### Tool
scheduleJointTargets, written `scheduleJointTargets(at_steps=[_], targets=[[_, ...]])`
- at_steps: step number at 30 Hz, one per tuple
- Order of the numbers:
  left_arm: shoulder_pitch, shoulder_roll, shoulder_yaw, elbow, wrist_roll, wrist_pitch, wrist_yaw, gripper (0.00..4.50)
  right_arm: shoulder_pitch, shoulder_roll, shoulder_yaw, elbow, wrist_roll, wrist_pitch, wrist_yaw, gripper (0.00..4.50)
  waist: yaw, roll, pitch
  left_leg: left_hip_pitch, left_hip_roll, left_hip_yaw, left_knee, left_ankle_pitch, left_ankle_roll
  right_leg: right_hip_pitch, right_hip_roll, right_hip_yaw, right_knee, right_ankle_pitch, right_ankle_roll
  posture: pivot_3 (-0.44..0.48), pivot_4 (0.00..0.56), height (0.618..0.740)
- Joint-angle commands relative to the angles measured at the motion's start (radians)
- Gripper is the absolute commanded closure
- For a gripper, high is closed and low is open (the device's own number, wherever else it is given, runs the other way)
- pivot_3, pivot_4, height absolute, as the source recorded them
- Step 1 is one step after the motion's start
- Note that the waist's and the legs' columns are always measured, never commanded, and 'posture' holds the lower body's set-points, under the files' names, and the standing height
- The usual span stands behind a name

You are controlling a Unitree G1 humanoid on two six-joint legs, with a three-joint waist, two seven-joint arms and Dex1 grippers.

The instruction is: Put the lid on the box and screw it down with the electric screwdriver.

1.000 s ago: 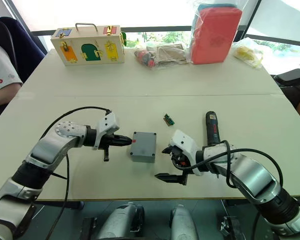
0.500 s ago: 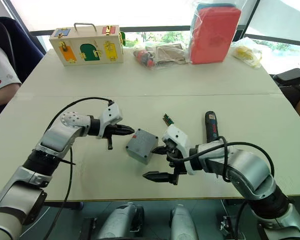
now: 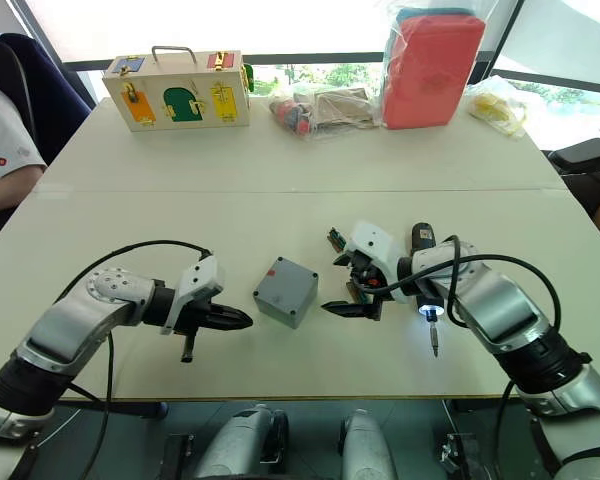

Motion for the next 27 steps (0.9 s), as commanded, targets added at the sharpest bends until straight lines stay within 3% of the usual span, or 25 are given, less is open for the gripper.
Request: scheduleJointTargets(at_steps=[1, 15, 27], targets=[[-0.008, -0.029, 0.011, -0.020, 0.005, -0.010, 0.057, 4.50, -0.008, 0.022, 0.005, -0.036, 0.002, -0.011, 0.035, 0.03, -0.001, 0.000, 0.000, 0.000, 0.000, 0.000, 0.000, 0.000, 0.000, 0.000, 0.000, 0.000, 0.000, 0.000, 0.000, 0.000, 0.150, 0.740], [-0.135, -0.115, 0.010, 0.151, 0.069, -0.083, 0.135, 4.50, 0.091, 0.081, -0.045, -0.207, 0.062, 0.149, -0.036, 0.03, -0.001, 0.000, 0.000, 0.000, 0.000, 0.000, 0.000, 0.001, -0.001, 0.000, 0.001, 0.000, 0.001, 0.000, 0.000, 0.000, 0.150, 0.740], [-0.105, -0.117, 0.011, 0.304, 0.124, -0.251, 0.109, 4.50, 0.115, 0.076, -0.084, -0.260, 0.053, 0.221, -0.130, 0.03, -0.001, 0.000, 0.000, 0.000, 0.000, 0.000, 0.000, 0.001, -0.002, 0.000, 0.000, 0.000, 0.001, 0.000, 0.000, 0.000, 0.150, 0.740]])
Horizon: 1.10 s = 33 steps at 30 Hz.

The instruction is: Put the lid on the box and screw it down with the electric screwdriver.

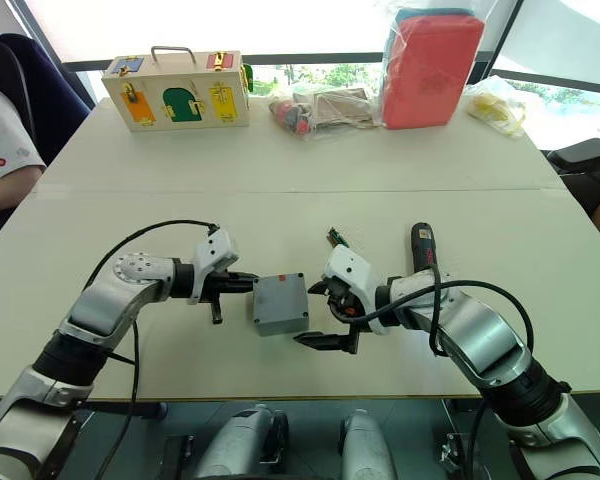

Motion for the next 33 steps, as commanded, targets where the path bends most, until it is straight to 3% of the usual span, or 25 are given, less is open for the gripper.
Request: scheduleJointTargets(at_steps=[1, 5, 11, 24, 29, 33], targets=[[0.020, 0.029, 0.035, 0.024, 0.024, -0.066, 0.002, 4.50, 0.006, -0.018, -0.049, -0.068, 0.007, 0.019, -0.029, 0.03, 0.000, 0.000, 0.000, 0.000, 0.000, 0.000, 0.000, 0.000, 0.000, 0.000, 0.000, 0.000, 0.000, 0.000, 0.000, 0.000, 0.150, 0.740], [0.047, 0.105, 0.089, 0.032, 0.004, -0.081, -0.039, 4.50, 0.027, -0.028, -0.092, -0.119, 0.040, 0.063, -0.048, 0.03, -0.002, 0.000, 0.000, 0.000, 0.000, 0.000, 0.000, -0.001, 0.001, 0.000, 0.000, 0.000, 0.000, 0.000, 0.000, 0.000, 0.150, 0.740], [0.149, 0.197, 0.105, -0.121, -0.098, -0.006, -0.162, 4.50, 0.066, -0.033, -0.116, -0.187, 0.080, 0.129, -0.079, 0.03, -0.002, 0.000, 0.000, 0.000, 0.001, 0.000, -0.001, -0.001, 0.001, -0.001, -0.001, 0.001, 0.000, 0.000, 0.000, 0.000, 0.150, 0.740], [0.095, 0.032, 0.064, -0.224, -0.102, 0.115, -0.002, 4.50, 0.096, 0.010, -0.120, -0.215, 0.156, 0.213, -0.157, 0.03, 0.000, -0.001, -0.001, 0.000, 0.000, -0.001, -0.001, -0.001, 0.001, 0.000, -0.001, 0.001, 0.000, 0.000, -0.001, 0.000, 0.150, 0.740], [0.060, 0.043, 0.063, -0.233, -0.106, 0.149, -0.003, 4.50, 0.094, -0.004, -0.156, -0.211, 0.178, 0.210, -0.169, 0.03, 0.001, -0.001, -0.001, 0.000, 0.000, -0.001, 0.000, -0.001, 0.001, 0.000, -0.001, 0.000, 0.000, 0.000, -0.001, 0.000, 0.150, 0.740], [0.037, 0.107, 0.099, -0.246, -0.130, 0.168, -0.048, 4.50, 0.026, -0.046, -0.343, -0.115, 0.258, 0.178, -0.094, 0.03, -0.001, -0.001, -0.001, 0.000, 0.000, -0.001, 0.000, -0.001, 0.001, 0.000, 0.000, 0.000, 0.000, 0.000, -0.001, 0.000, 0.150, 0.740]])
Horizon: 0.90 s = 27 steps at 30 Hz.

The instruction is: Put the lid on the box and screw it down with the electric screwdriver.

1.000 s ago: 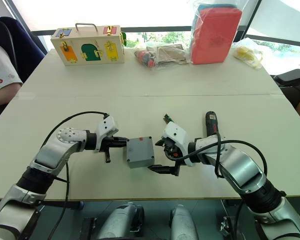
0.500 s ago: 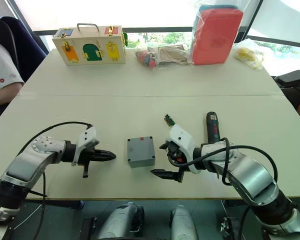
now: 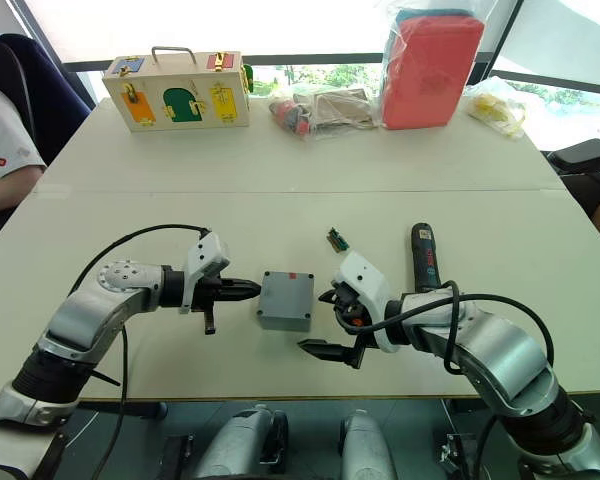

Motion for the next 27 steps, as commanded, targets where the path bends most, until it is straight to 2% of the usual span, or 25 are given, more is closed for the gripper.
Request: scheduleJointTargets(at_steps=[1, 3, 5, 8, 12, 17, 21, 22, 23, 25, 26, 27], targets=[[-0.029, 0.046, 0.039, -0.038, -0.030, 0.011, -0.033, 4.50, -0.062, -0.029, -0.168, 0.048, 0.073, -0.032, 0.051, 0.03, 0.000, 0.000, 0.000, 0.000, 0.000, 0.000, 0.000, 0.000, 0.000, 0.000, 0.000, 0.000, 0.000, 0.000, 0.000, 0.000, 0.150, 0.740], [-0.058, 0.070, 0.082, -0.048, -0.078, 0.038, -0.055, 4.50, -0.133, -0.029, -0.235, 0.160, 0.096, -0.048, 0.068, 0.03, 0.001, 0.000, 0.000, 0.001, 0.000, 0.000, 0.000, 0.000, 0.000, 0.000, 0.000, 0.000, 0.000, 0.000, 0.000, 0.000, 0.150, 0.740], [-0.104, 0.071, 0.139, -0.050, -0.144, 0.081, -0.057, 4.50, -0.208, -0.006, -0.242, 0.318, 0.042, -0.128, 0.056, 0.03, 0.000, 0.000, 0.000, 0.001, 0.000, 0.000, 0.000, 0.000, 0.000, 0.000, 0.000, 0.000, 0.000, 0.000, 0.000, 0.000, 0.150, 0.740], [-0.146, 0.053, 0.178, -0.042, -0.195, 0.124, -0.031, 4.50, -0.261, 0.040, -0.142, 0.535, -0.119, -0.308, 0.015, 0.03, 0.000, -0.001, 0.000, 0.001, 0.000, 0.000, 0.000, 0.000, 0.000, 0.001, 0.001, -0.001, 0.000, 0.000, 0.000, 0.000, 0.150, 0.740], [-0.151, 0.043, 0.169, -0.058, -0.199, 0.139, -0.001, 4.50, -0.334, 0.126, -0.060, 0.773, -0.248, -0.493, 0.013, 0.03, -0.008, -0.001, 0.000, 0.001, 0.000, 0.002, 0.000, 0.004, -0.006, 0.001, 0.001, 0.000, 0.000, 0.000, 0.001, 0.000, 0.150, 0.740], [-0.143, 0.030, 0.161, -0.089, -0.205, 0.156, 0.037, 4.50, -0.375, 0.203, -0.006, 0.915, -0.327, -0.601, 0.022, 0.03, -0.020, -0.001, 0.000, 0.000, 0.000, 0.003, 0.000, 0.004, -0.006, 0.000, 0.001, 0.001, 0.001, 0.000, 0.001, 0.000, 0.150, 0.740], [-0.127, 0.031, 0.158, -0.102, -0.206, 0.159, 0.050, 4.50, -0.377, 0.230, 0.004, 0.930, -0.348, -0.613, 0.034, 0.03, -0.022, -0.001, 0.000, 0.001, 0.000, 0.002, 0.000, 0.004, -0.006, 0.000, 0.001, 0.001, 0.001, -0.001, 0.001, 0.000, 0.150, 0.740], [-0.126, 0.032, 0.158, -0.102, -0.206, 0.158, 0.051, 4.50, -0.378, 0.235, 0.006, 0.931, -0.352, -0.613, 0.035, 0.45, -0.023, -0.001, 0.000, 0.001, 0.000, 0.002, 0.000, 0.004, -0.006, 0.000, 0.001, 0.001, 0.002, -0.001, 0.001, 0.000, 0.150, 0.740], [-0.122, 0.032, 0.157, -0.103, -0.206, 0.158, 0.054, 4.50, -0.375, 0.241, 0.011, 0.931, -0.361, -0.614, 0.031, 0.62, -0.024, -0.001, 0.000, 0.001, 0.000, 0.002, 0.000, 0.004, -0.006, 0.000, 0.001, 0.001, 0.004, -0.001, 0.001, 0.000, 0.150, 0.740], [-0.116, 0.029, 0.152, -0.104, -0.203, 0.154, 0.058, 4.50, -0.366, 0.249, 0.024, 0.930, -0.381, -0.619, 0.031, 1.39, -0.024, -0.001, 0.000, 0.001, 0.000, 0.002, 0.000, 0.004, -0.006, 0.000, 0.001, 0.001, 0.004, -0.001, 0.001, 0.000, 0.150, 0.740], [-0.113, 0.029, 0.149, -0.105, -0.201, 0.152, 0.060, 4.50, -0.362, 0.254, 0.025, 0.930, -0.386, -0.619, 0.029, 1.56, -0.024, -0.001, 0.000, 0.001, 0.000, 0.002, 0.000, 0.004, -0.006, 0.000, 0.001, 0.001, 0.004, -0.001, 0.001, 0.000, 0.150, 0.740], [-0.113, 0.029, 0.147, -0.103, -0.200, 0.149, 0.060, 4.50, -0.361, 0.259, 0.024, 0.930, -0.389, -0.618, 0.029, 2.05, -0.024, 0.000, 0.000, 0.001, 0.000, 0.002, 0.000, 0.004, -0.007, 0.000, 0.001, 0.001, 0.005, -0.001, 0.001, 0.000, 0.150, 0.740]])
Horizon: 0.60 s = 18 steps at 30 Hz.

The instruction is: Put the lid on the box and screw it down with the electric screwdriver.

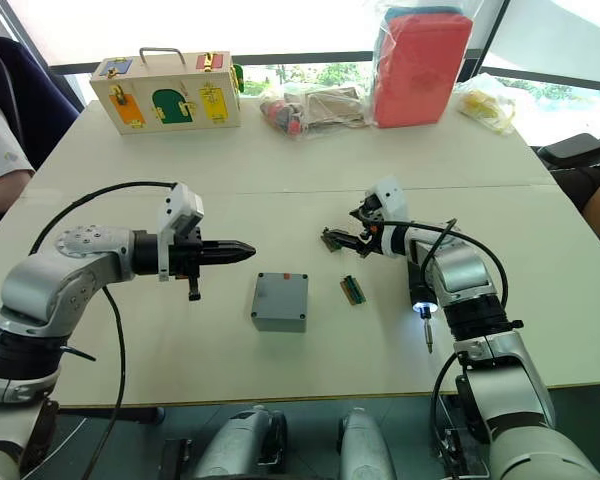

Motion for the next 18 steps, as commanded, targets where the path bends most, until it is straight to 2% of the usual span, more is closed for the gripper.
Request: scheduleJointTargets(at_steps=[1, 2, 18], targets=[[-0.002, 0.004, 0.004, -0.025, -0.007, -0.011, 0.006, 4.50, 0.002, 0.014, -0.004, -0.021, -0.016, -0.021, 0.001, 2.30, 0.001, 0.000, 0.000, 0.000, 0.000, 0.000, 0.000, 0.000, 0.000, 0.000, 0.000, 0.000, 0.000, 0.000, 0.000, 0.000, 0.150, 0.740], [-0.001, 0.005, 0.003, -0.024, -0.008, -0.012, 0.006, 4.50, 0.004, 0.017, -0.004, -0.026, -0.019, -0.020, 0.000, 2.80, 0.001, 0.000, 0.000, 0.000, 0.000, 0.000, 0.000, 0.000, 0.000, 0.000, 0.000, 0.000, 0.000, 0.000, 0.000, 0.000, 0.150, 0.740], [0.014, 0.003, -0.011, -0.009, 0.004, -0.038, 0.004, 4.50, 0.014, 0.040, 0.005, -0.023, -0.062, -0.026, 0.011, 2.80, 0.000, 0.000, 0.000, 0.000, 0.000, 0.000, 0.000, 0.000, 0.000, 0.000, 0.000, 0.000, 0.001, 0.000, 0.000, 0.000, 0.150, 0.740]])
